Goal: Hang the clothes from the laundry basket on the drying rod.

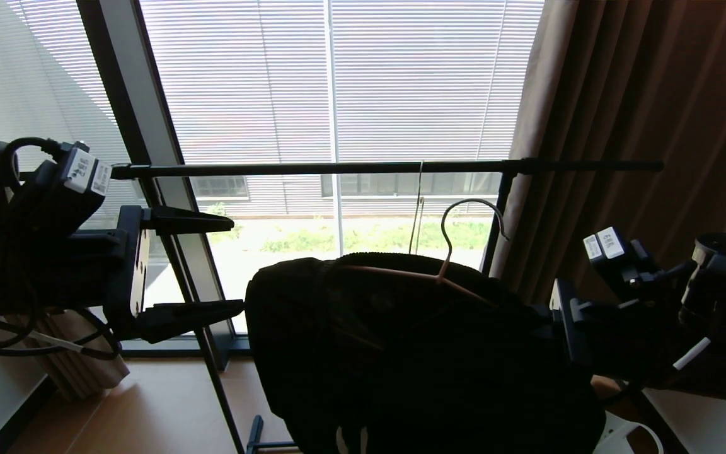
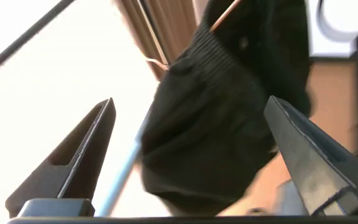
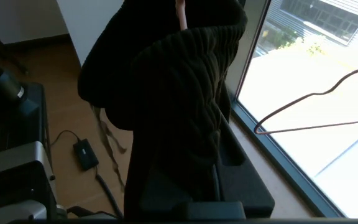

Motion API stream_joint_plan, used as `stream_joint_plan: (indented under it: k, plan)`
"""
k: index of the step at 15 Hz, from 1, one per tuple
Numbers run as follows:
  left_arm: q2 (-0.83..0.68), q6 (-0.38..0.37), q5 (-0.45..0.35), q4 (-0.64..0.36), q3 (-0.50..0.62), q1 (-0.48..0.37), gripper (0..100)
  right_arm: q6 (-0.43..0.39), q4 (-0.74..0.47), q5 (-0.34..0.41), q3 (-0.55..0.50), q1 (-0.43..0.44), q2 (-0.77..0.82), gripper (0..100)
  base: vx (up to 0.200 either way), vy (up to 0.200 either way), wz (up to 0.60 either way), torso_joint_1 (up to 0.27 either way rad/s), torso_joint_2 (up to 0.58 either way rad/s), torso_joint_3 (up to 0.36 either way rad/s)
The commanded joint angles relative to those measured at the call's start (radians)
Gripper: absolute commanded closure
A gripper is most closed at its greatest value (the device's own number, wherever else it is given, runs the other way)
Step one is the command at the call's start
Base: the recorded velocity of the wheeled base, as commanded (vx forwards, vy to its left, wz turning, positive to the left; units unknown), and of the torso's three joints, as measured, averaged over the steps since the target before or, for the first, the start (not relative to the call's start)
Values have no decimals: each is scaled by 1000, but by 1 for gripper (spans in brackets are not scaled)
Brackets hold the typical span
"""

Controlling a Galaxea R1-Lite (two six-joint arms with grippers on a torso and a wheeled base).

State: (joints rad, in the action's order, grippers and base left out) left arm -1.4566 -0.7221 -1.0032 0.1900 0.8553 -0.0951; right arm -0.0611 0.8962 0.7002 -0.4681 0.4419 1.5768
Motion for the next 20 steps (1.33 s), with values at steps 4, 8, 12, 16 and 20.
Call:
stream_joint_plan:
  k: [4,8,12,16,20]
  plan:
    - [-105,-89,-25,3,-1,-51,0,0,0,18,-15,12,6,100,0,0,0,0,0,0]
    - [-157,-88,-23,3,31,-94,0,-2,0,19,-17,54,2,100,0,0,0,0,0,0]
    - [-197,-83,0,0,60,-138,0,-20,3,19,-18,107,19,100,0,0,0,0,0,0]
    - [-196,-10,77,-4,51,-210,0,-62,3,59,-6,130,6,100,0,0,0,0,0,0]
    - [-194,49,127,-4,44,-276,0,-128,10,73,-11,132,17,100,0,0,0,0,0,0]
